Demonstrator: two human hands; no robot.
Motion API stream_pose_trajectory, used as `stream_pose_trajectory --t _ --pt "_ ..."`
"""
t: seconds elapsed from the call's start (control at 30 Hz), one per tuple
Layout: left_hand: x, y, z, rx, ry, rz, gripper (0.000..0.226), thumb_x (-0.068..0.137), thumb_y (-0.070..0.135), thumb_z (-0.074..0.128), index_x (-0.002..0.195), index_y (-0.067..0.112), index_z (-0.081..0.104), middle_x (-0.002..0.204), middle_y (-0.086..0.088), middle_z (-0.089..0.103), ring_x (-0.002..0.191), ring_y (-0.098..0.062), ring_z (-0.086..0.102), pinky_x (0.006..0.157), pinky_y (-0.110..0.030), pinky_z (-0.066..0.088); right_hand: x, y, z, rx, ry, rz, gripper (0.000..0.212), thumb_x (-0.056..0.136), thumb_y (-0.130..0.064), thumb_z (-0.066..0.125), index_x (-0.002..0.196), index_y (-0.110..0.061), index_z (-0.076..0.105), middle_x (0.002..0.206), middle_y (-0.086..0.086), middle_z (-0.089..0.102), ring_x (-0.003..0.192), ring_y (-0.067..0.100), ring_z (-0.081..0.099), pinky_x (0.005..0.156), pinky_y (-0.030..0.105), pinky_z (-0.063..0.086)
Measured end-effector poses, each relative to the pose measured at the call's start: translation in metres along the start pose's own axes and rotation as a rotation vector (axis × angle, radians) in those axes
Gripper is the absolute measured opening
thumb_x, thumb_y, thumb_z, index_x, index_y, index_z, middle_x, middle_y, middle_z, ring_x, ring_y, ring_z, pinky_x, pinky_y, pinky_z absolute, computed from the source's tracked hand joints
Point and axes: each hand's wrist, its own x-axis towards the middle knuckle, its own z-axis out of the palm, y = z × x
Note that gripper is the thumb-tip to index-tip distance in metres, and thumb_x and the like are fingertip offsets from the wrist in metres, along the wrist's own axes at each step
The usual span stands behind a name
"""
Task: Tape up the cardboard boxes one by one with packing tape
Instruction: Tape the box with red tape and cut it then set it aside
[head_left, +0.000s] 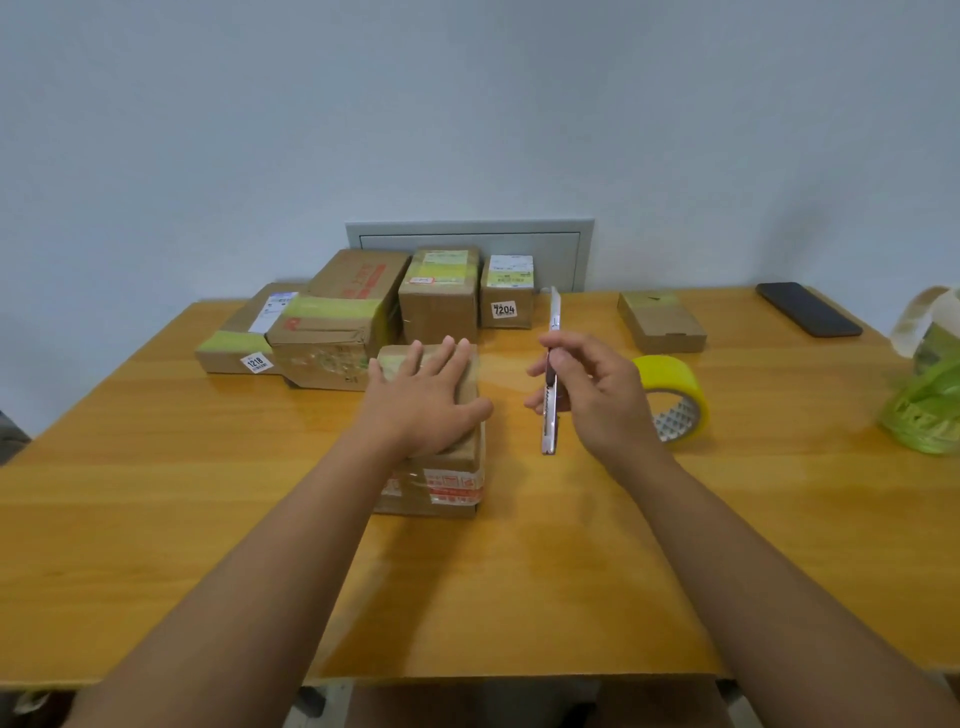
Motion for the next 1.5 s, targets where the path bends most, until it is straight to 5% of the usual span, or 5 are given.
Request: stream_pose_trajectory --t 0.13,0.27,0.4,0.53,1.5 --pt "0.002 -0.001 0.002 -0.006 0.004 -0.006 0.071 0.096 0.064 0.018 0.156 0.034 -0.006 0.164 0.012 -0.010 0.151 -0.021 -0.012 0.116 -0.060 -0.010 0.020 0.005 0.010 0.020 -0.038 -0.026 0.036 0.099 0.006 0.039 0.105 -0.022 0.061 0.092 -0.001 0.070 0.081 0.012 0.068 0.072 0.027 0.057" --pt "0.002 -0.003 0.005 -0.076 0.024 0.014 0.057 0.102 0.045 0.008 0.156 0.034 -0.005 0.164 0.011 -0.010 0.151 -0.020 -0.014 0.121 -0.048 -0.010 0.024 0.022 0.012 -0.201 -0.049 -0.124 0.016 0.095 -0.020 0.063 0.100 -0.034 0.057 0.085 -0.023 0.063 0.083 -0.001 0.059 0.073 0.017 0.048" --pt "0.004 -0.005 0.007 -0.073 0.025 0.022 0.056 0.103 0.040 0.007 0.156 0.033 -0.005 0.164 0.012 -0.011 0.151 -0.018 -0.011 0.122 -0.043 -0.006 0.015 0.035 0.015 -0.264 0.045 -0.239 0.018 0.097 -0.031 0.057 0.106 -0.019 0.067 0.089 -0.017 0.064 0.084 -0.001 0.061 0.072 0.010 0.044" --pt "0.003 -0.005 0.008 -0.056 0.027 0.023 0.056 0.103 0.041 0.006 0.157 0.032 -0.005 0.164 0.011 -0.010 0.152 -0.019 -0.010 0.123 -0.044 -0.004 0.008 0.045 0.020 -0.283 0.123 -0.238 0.023 0.093 -0.016 0.060 0.112 -0.010 0.071 0.097 -0.014 0.066 0.090 -0.012 0.060 0.075 0.003 0.042" --pt "0.004 -0.003 0.007 -0.058 0.024 0.006 0.055 0.104 0.042 0.007 0.156 0.034 -0.005 0.164 0.011 -0.009 0.152 -0.019 -0.009 0.123 -0.045 -0.004 -0.010 0.045 0.027 -0.388 0.009 -0.270 0.027 0.094 -0.020 0.060 0.118 -0.014 0.070 0.104 -0.003 0.072 0.097 0.004 0.063 0.078 0.015 0.050"
